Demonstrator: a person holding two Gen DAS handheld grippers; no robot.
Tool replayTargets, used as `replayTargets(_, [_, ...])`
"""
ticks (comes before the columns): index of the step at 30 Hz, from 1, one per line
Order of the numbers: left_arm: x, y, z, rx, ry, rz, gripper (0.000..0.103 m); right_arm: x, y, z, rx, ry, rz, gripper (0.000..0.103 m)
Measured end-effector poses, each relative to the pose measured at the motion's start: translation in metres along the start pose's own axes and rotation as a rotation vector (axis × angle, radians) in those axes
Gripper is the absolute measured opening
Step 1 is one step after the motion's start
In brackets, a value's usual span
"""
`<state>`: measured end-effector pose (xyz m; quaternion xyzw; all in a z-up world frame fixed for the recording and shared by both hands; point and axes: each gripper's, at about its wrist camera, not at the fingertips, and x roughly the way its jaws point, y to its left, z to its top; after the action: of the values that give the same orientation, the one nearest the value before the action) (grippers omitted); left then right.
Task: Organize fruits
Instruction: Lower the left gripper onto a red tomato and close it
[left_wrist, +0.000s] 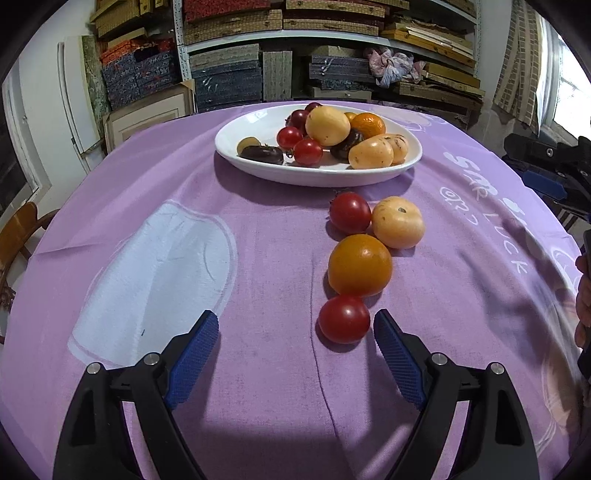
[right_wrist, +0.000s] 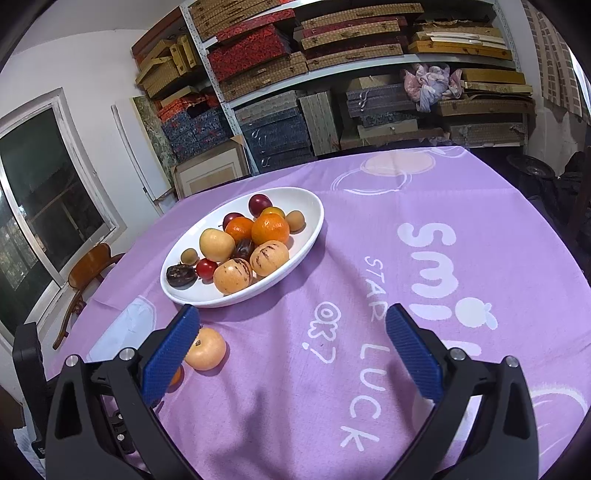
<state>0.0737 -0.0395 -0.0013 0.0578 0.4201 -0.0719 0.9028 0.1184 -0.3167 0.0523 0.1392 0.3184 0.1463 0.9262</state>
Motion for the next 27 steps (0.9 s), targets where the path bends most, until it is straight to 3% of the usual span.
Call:
replayTargets(4, [0.001, 0.006, 0.000, -0.017, 0.001, -0.010, 0.086, 0.000, 0.000, 0.000, 0.000, 0.000, 0.001, 0.099])
replayTargets(6, [0.002, 0.012, 0.000, -0.047, 0.003, -0.035, 0.077, 0.000, 0.000, 0.000, 0.000, 0.002, 0.004, 0.099])
replayTargets(10, [-0.001, 0.016, 0.000, -0.049, -0.003, -0.044, 0.070, -0.001, 0.001, 0.000, -0.001, 0.001, 0.010, 0.099])
replayTargets(16, [0.000, 0.021, 0.001, -0.060, -0.006, -0.038, 0.069, -0.002, 0.001, 0.000, 0.002, 0.001, 0.014, 0.099])
replayTargets(21, [0.001, 0.032, 0.001, -0.093, 0.006, -0.051, 0.045, -0.003, 0.001, 0.000, -0.001, -0.001, 0.015, 0.099])
replayTargets(27, [-0.002, 0.022, 0.001, -0.041, -0.010, -0.054, 0.046, -0.004, 0.003, 0.001, -0.005, 0.005, 0.015, 0.099])
